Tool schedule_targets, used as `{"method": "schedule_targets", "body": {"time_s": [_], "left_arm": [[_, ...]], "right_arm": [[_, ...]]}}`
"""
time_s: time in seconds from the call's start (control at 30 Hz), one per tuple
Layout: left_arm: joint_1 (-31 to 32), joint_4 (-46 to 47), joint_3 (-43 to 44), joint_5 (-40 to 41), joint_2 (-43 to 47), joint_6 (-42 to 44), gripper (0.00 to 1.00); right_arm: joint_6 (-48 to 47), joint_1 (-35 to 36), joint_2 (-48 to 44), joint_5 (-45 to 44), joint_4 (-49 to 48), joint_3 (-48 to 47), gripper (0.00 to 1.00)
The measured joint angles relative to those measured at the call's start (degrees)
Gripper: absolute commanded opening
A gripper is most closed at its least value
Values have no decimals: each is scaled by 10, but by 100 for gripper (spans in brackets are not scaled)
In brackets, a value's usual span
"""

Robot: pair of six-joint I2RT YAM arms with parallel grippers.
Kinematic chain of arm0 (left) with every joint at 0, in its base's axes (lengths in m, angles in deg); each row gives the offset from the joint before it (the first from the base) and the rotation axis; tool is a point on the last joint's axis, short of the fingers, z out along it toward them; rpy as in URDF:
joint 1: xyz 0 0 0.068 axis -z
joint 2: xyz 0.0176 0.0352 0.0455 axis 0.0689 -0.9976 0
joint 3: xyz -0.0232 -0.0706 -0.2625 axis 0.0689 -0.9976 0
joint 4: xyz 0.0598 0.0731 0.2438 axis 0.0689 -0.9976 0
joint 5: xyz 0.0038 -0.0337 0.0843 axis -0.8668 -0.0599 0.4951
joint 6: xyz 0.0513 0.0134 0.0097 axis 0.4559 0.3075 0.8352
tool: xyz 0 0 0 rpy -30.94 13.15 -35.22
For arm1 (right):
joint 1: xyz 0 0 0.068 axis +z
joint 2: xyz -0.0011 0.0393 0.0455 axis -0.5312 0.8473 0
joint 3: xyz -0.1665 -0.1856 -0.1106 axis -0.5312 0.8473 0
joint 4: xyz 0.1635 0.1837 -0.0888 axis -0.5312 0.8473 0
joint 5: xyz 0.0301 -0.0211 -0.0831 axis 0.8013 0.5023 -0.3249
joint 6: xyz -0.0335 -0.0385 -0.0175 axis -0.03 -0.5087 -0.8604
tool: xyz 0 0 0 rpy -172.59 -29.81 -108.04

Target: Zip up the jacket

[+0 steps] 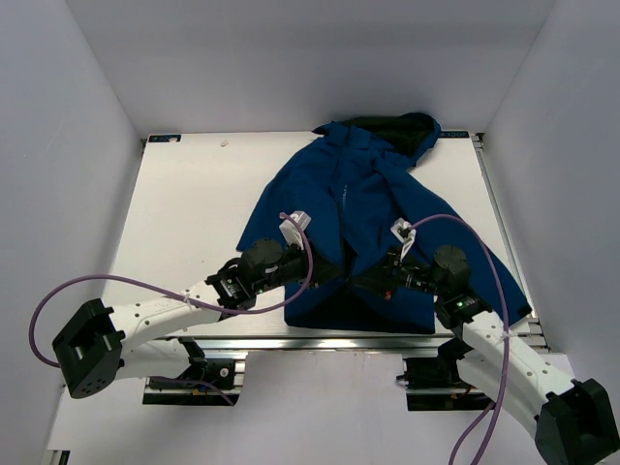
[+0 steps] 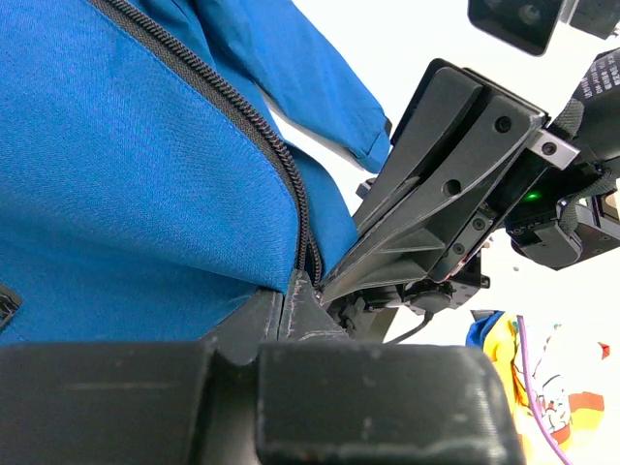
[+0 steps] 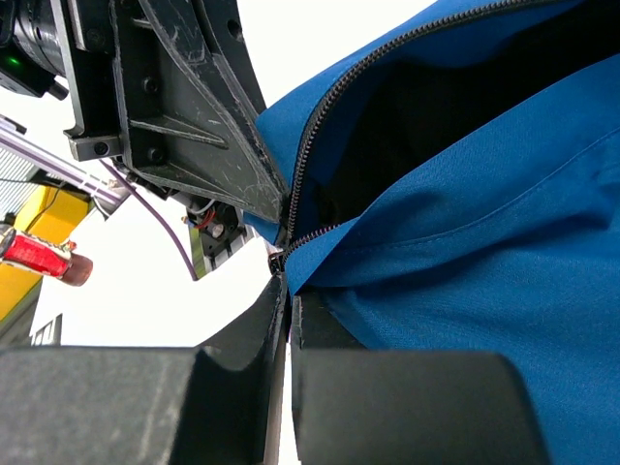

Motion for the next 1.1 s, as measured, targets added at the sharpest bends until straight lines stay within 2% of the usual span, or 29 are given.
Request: {"method": "schedule_targets", "body": {"time_s": [1.1], "left_arm": [[0,17,0,-14,-8,0,0]], "right_arm": [[15,0,14,2,-34,9,0]]}}
